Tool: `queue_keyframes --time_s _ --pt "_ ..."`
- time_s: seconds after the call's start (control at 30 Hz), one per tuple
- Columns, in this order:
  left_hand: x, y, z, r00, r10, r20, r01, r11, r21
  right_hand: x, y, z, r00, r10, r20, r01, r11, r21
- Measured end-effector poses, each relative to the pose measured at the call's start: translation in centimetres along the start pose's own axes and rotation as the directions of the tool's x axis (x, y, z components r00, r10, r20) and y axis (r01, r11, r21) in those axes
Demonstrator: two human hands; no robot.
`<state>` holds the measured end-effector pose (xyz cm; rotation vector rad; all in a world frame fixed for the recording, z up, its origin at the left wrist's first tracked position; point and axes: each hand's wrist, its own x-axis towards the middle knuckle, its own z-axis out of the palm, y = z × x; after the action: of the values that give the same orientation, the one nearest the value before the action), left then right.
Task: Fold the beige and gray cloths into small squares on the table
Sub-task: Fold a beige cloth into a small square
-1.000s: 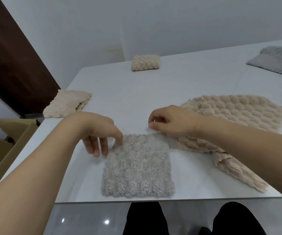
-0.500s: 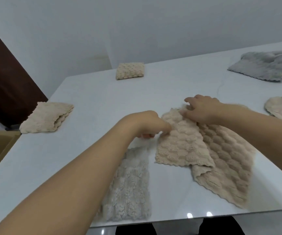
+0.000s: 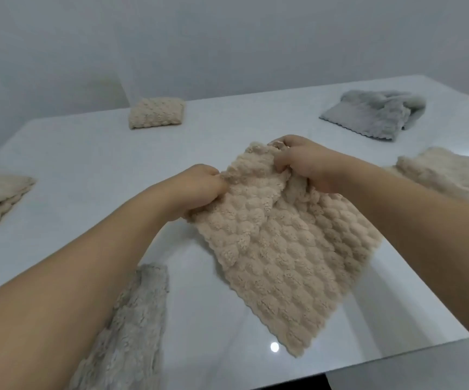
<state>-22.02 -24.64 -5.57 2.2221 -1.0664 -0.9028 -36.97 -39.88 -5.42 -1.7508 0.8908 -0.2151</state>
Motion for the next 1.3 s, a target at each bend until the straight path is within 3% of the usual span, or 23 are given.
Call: queue_keyframes --time_s 0.17,0.33,0.47,0.7,0.87,0.97,1.03,1.1,1.2,1.3 --pt "2.9 1.8 -0.4 0.986 0.076 -0.149 -0.08 0.997 -0.022 0.8 0.0 -2.4 0.997 0.081 -0.015 -0.075 0.973 0.217" --pt "6.7 3.2 -1.5 0.922 0.242 -0.302 -0.211 0.969 0.13 4.4 0.3 -4.7 0.996 0.045 -0.076 -0.012 0.92 0.392" --pt "10.4 4.7 -3.3 0.872 0.314 -0.376 -0.21 0.933 0.291 7.9 -0.6 -6.4 0.975 0.086 -0.205 -0.005 0.932 0.363" --pt "14.3 13.7 -12.3 0.808 0.356 -0.469 -0.166 0.902 0.398 11.0 -9.3 -14.1 0.902 -0.008 -0.432 0.178 0.918 0.355" --pt "14.5 21.6 -19.2 0.686 0.557 -0.468 -0.221 0.772 0.595 11.4 -17.3 -21.3 0.862 -0.056 -0.504 0.249 0.913 0.324" --pt "13.9 23.9 -20.5 0.637 0.674 -0.374 -0.278 0.654 0.704 11.7 -20.0 -23.7 0.843 -0.049 -0.536 0.272 0.898 0.346" --pt "13.8 23.5 -20.0 0.65 0.701 -0.293 -0.328 0.607 0.723 12.0 -20.4 -23.9 0.838 -0.021 -0.545 0.266 0.888 0.375" --pt "13.9 22.0 -18.5 0.717 0.662 -0.22 -0.368 0.626 0.688 12.5 -19.5 -23.4 0.832 -0.016 -0.555 0.237 0.914 0.33" --pt "14.3 18.7 -14.6 0.874 0.487 -0.012 -0.382 0.701 0.602 13.5 -15.5 -21.5 0.846 -0.079 -0.527 0.148 0.985 0.09" --pt "14.7 16.0 -10.2 0.946 0.266 0.187 -0.325 0.802 0.501 14.2 -10.0 -20.0 0.911 -0.073 -0.405 0.002 0.985 -0.173"
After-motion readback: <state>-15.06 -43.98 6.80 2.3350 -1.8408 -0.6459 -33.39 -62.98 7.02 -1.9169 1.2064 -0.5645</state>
